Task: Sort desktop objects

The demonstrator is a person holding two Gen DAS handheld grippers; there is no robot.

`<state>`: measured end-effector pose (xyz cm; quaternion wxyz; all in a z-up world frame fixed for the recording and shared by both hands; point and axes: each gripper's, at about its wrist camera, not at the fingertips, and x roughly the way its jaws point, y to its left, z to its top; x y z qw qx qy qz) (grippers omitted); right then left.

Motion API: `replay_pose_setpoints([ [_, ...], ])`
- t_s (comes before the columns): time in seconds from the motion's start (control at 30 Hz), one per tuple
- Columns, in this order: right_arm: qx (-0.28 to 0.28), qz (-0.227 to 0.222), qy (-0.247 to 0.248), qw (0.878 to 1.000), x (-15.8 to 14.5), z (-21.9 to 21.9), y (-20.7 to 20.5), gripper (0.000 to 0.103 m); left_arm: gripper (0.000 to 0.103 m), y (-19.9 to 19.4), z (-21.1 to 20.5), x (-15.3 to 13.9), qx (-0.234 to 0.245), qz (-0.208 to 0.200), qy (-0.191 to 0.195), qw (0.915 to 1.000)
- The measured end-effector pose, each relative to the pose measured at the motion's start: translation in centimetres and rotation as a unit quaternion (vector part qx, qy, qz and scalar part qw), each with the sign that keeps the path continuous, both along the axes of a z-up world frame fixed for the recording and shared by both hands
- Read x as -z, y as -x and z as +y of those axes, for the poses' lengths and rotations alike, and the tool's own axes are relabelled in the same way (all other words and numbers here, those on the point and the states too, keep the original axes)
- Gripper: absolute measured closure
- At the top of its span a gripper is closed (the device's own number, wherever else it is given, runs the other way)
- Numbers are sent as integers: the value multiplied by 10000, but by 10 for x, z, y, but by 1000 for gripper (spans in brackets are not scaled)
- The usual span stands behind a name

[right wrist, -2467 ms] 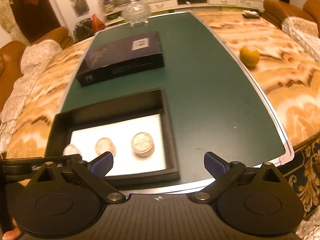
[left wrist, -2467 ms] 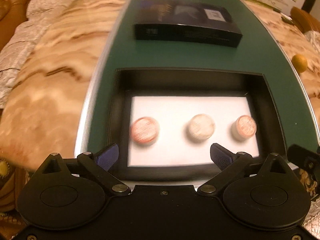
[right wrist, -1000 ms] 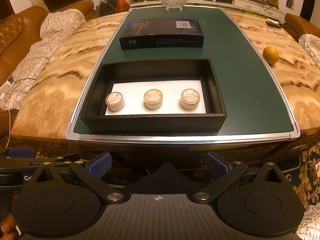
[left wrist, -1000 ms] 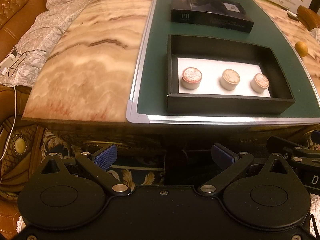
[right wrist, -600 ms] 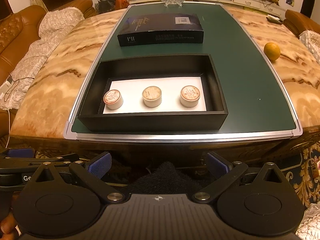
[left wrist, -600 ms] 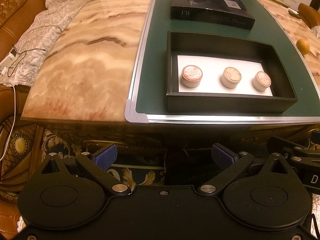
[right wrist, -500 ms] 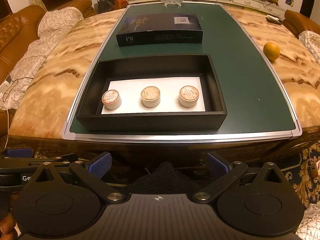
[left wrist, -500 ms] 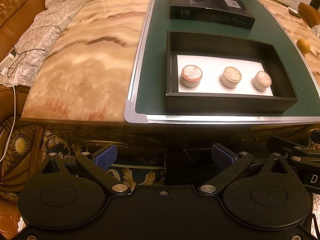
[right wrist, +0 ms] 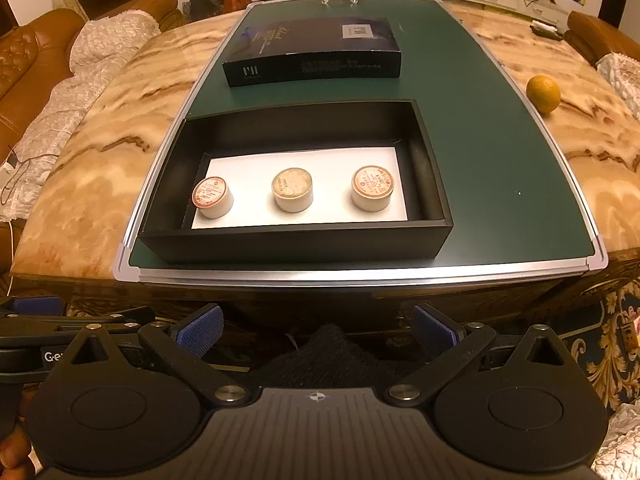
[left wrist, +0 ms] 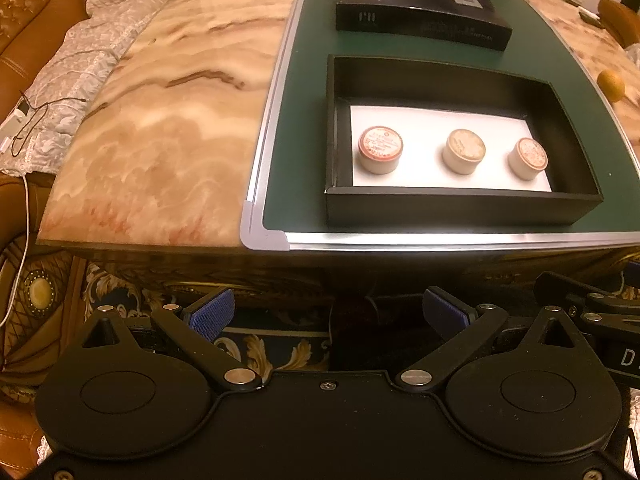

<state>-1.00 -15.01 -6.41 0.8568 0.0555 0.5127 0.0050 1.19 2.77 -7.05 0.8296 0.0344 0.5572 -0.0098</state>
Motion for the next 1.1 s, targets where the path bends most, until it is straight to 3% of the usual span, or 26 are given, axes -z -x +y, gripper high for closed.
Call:
replay_pose_setpoints([
  [1.1, -36, 58, 131, 9999, 12, -5, -30, 0, 1, -33, -7, 12, 44, 43, 16, 10000],
])
